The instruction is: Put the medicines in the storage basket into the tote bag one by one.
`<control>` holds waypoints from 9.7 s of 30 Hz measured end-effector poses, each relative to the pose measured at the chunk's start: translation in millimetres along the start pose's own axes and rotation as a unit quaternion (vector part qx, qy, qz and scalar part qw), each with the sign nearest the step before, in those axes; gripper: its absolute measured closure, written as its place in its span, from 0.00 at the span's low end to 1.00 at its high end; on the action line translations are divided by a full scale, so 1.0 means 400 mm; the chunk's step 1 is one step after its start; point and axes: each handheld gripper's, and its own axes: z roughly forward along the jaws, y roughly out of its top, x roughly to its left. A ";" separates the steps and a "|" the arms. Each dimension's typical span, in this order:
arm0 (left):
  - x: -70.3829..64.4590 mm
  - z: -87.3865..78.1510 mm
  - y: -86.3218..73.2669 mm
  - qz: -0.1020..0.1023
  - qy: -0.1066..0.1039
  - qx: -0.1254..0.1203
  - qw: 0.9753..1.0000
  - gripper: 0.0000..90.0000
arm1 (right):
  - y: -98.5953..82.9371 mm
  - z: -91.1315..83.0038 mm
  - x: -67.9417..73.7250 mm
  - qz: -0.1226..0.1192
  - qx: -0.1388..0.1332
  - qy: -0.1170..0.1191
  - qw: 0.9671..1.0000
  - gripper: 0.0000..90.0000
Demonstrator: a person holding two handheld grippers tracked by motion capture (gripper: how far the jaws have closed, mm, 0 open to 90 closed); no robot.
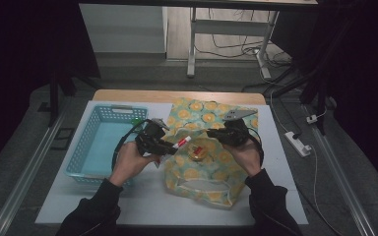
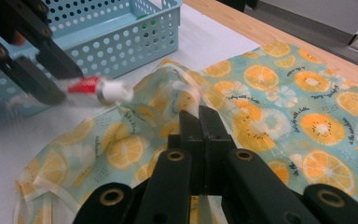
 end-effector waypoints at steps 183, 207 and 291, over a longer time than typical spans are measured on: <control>0.430 -0.004 -0.099 -0.128 0.164 0.014 0.978 0.38 | 0.000 -0.004 -0.004 -0.001 -0.004 -0.004 1.000 1.00; 0.403 -0.075 -0.094 -0.161 0.155 -0.009 0.975 0.58 | 0.000 -0.004 -0.003 0.000 -0.005 -0.004 1.000 1.00; -0.016 0.071 0.112 0.076 0.005 -0.035 0.997 0.58 | -0.002 -0.004 -0.006 0.001 -0.008 -0.009 1.000 1.00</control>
